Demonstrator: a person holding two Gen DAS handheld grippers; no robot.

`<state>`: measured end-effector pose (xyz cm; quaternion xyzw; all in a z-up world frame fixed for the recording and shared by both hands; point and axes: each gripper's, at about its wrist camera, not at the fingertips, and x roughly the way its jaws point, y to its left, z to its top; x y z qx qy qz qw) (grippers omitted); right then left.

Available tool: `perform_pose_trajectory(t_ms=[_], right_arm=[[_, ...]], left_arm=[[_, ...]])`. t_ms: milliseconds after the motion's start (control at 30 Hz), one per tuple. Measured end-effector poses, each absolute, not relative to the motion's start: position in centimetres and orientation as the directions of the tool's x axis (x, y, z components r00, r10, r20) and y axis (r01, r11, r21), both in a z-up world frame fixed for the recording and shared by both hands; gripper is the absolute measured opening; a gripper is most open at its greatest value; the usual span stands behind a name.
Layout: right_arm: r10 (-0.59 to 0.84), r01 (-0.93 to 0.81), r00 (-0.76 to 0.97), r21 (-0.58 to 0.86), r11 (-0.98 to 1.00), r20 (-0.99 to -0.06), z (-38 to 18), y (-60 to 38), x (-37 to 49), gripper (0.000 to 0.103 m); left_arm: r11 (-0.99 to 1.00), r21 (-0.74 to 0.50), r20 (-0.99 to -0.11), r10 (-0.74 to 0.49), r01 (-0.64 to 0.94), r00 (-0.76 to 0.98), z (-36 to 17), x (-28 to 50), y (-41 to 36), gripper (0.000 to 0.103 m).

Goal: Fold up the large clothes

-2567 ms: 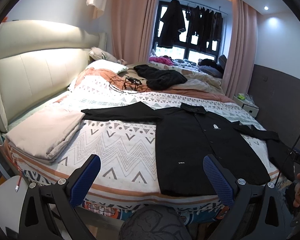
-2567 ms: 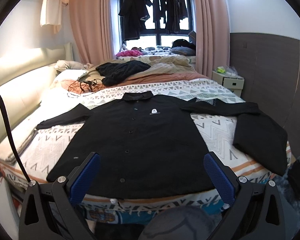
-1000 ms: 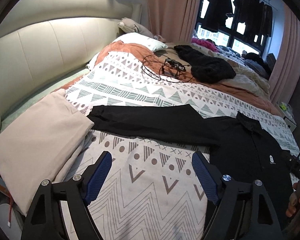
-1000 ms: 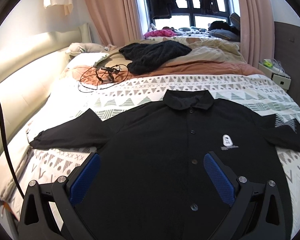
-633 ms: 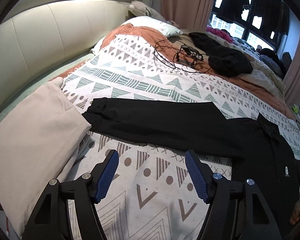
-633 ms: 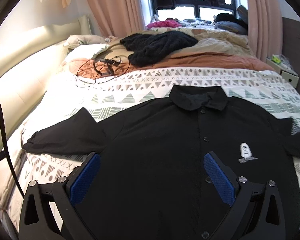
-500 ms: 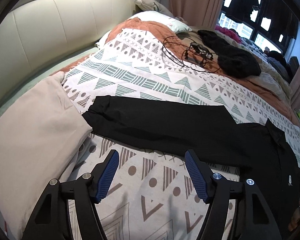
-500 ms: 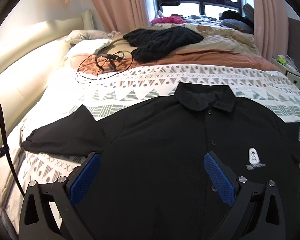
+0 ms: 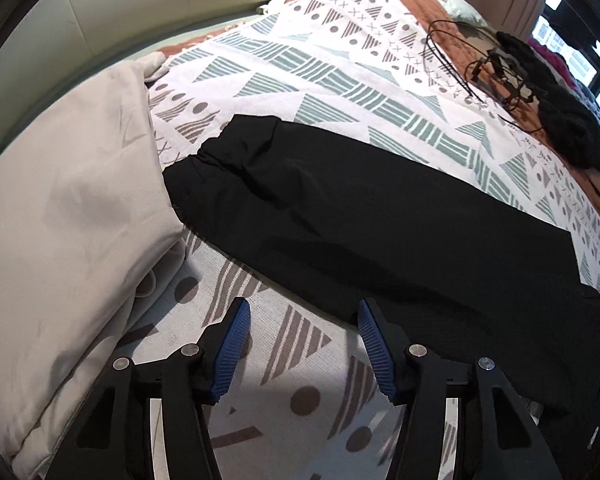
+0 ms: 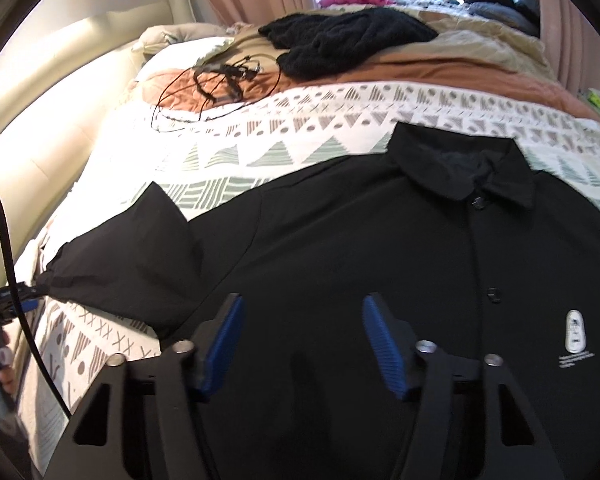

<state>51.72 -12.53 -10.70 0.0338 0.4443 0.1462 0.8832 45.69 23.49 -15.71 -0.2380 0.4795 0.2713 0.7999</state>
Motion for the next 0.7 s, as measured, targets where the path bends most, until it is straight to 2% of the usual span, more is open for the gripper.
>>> perform_pose_trajectory(t_ms=[67,167,200,233,267,300,333,433,700], right_arm=[[0.31,-0.24,0.543,0.209,0.948,-0.781,-11.4,-12.2,52.2,0.047],[0.351,-0.253,0.511,0.253,0.934,-0.785,-12.2,-11.7,52.8,0.041],[0.365,-0.257,0.503,0.268,0.928,-0.783,-12.4,-11.5,52.9,0.039],[0.377,-0.26,0.498,0.281,0.924,-0.781,-12.5,-11.4,53.0,0.037],[0.392,-0.265,0.492,0.295,0.918,-0.777,-12.6,-11.1,53.1,0.034],[0.4,-0.268,0.49,0.303,0.914,-0.774,-12.6,-11.0,53.1,0.033],[0.419,-0.274,0.483,0.322,0.906,-0.769,-12.6,-10.7,53.1,0.029],[0.468,-0.289,0.459,0.371,0.883,-0.756,-12.9,-10.0,53.2,0.016],[0.564,-0.274,0.377,0.493,0.826,-0.735,-15.2,-7.2,55.0,0.01]], left_arm=[[0.721,-0.138,-0.898,0.198,-0.679,0.393,-16.6,46.1,24.1,0.058],[0.713,-0.139,-0.879,0.231,-0.687,0.417,-16.9,46.6,24.8,0.057],[0.707,-0.135,-0.875,0.244,-0.694,0.419,-16.9,46.6,24.9,0.049],[0.696,-0.131,-0.872,0.258,-0.706,0.416,-16.8,46.5,25.1,0.032],[0.688,-0.138,-0.868,0.262,-0.713,0.421,-16.7,46.4,25.3,0.024],[0.683,-0.158,-0.866,0.251,-0.713,0.433,-16.5,46.2,25.4,0.007],[0.679,-0.172,-0.863,0.245,-0.713,0.442,-16.2,46.1,25.5,0.004],[0.69,-0.205,-0.833,0.25,-0.694,0.494,-14.3,45.7,25.2,0.002],[0.769,-0.277,-0.721,0.23,-0.576,0.654,-5.2,45.7,22.4,0.001]])
